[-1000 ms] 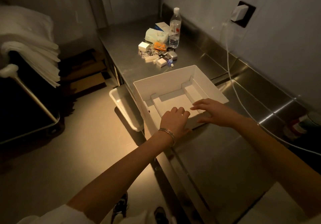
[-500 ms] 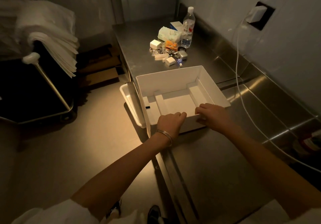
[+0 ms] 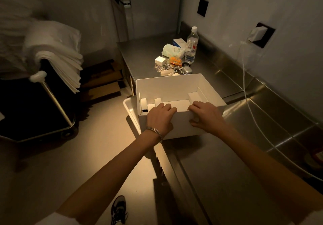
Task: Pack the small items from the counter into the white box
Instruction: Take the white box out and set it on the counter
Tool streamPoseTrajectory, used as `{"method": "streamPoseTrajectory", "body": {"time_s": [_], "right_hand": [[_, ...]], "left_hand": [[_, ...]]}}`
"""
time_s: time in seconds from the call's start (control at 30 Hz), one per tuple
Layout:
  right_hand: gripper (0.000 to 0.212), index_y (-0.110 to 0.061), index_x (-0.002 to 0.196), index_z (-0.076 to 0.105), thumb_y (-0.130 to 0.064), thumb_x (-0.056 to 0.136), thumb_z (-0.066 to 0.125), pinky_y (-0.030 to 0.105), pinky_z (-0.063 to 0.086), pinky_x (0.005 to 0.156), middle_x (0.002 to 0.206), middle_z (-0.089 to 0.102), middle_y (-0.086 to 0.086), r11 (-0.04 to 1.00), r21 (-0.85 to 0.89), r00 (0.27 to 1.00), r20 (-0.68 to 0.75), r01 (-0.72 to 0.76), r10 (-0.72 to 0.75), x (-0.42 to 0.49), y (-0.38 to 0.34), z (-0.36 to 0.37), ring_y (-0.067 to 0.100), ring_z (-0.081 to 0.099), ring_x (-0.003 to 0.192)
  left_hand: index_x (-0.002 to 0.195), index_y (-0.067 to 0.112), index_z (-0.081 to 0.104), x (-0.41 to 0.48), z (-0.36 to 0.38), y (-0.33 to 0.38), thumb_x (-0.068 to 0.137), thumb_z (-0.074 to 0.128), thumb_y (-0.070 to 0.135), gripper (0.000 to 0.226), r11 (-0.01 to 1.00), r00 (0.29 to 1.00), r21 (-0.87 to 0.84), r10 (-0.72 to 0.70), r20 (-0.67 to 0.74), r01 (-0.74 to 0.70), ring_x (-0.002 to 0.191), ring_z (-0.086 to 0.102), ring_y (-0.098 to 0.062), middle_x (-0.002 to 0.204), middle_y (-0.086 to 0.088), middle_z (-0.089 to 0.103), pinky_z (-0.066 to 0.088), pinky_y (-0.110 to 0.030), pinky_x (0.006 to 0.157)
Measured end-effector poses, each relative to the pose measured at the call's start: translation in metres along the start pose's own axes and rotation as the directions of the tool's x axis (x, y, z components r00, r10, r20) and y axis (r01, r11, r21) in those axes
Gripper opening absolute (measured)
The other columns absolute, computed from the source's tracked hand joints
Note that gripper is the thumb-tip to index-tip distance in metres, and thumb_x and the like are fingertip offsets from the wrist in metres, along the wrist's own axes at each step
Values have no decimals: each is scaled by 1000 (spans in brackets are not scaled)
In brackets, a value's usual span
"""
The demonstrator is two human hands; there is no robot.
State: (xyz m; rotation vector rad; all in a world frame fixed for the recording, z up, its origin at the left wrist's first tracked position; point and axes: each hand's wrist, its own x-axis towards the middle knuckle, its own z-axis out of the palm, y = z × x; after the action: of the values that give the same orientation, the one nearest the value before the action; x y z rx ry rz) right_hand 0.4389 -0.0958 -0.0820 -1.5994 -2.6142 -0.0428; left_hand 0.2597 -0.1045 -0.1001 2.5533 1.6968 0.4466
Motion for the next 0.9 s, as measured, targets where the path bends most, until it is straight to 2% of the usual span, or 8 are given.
{"method": "streamPoseTrajectory", "body": {"time_s": [0.1,0.27,0.37,0.53,0.63,0.77,0.9], "right_hand": [[41,-5,105,63,-23,71,78,37,49,70,101,66,16,1000,-13,1000,-30,0,0,23,-19,-4,34,62,87],[43,-8,116,58,-27,79,72,37,47,84,116,62,14,999,5,997,-64,-39,39,75,-55,-8,31,58,101],[42,-11,116,58,-28,80,70,37,44,88,118,60,12,999,-12,997,-57,-45,44,113,-81,-8,29,55,106],[37,-9,104,62,-22,73,76,39,46,79,105,65,14,998,-32,993,-105,-53,50,170,-127,0,32,59,95],[37,-10,105,61,-23,73,75,37,45,78,106,64,13,998,-47,993,-109,-49,44,200,-143,3,31,58,96],[34,-12,105,59,-25,76,72,33,40,77,106,62,10,998,-66,994,-109,-22,14,242,-148,8,29,56,96],[33,-12,99,60,-24,72,75,31,39,71,97,64,10,998,-68,994,-107,-6,-2,285,-142,19,28,59,87]], "left_hand": [[113,11,58,7,-8,-31,76,70,21,40,1000,999,12,10,-31,-9,96,53,-29,108,-13,62,44,-34,73],[113,13,56,20,-23,-95,78,67,26,39,999,998,11,43,-51,-43,99,49,-26,111,-9,60,42,-33,75],[110,14,57,26,-33,-140,77,68,27,37,998,997,6,55,-50,-55,97,50,-26,109,-9,61,41,-33,73],[111,16,56,32,-49,-212,78,67,33,38,998,998,13,59,-35,-59,99,49,-24,110,-7,60,43,-33,77],[112,17,55,39,-56,-246,80,66,35,38,999,999,16,42,-21,-42,100,47,-23,112,-5,59,42,-32,79],[114,20,52,57,-56,-281,83,61,36,36,999,1000,29,14,0,-14,103,46,-20,115,-2,57,42,-28,81],[116,22,50,87,-50,-311,85,58,38,35,999,1000,49,16,16,-17,105,45,-18,117,-1,54,41,-28,84]]}}
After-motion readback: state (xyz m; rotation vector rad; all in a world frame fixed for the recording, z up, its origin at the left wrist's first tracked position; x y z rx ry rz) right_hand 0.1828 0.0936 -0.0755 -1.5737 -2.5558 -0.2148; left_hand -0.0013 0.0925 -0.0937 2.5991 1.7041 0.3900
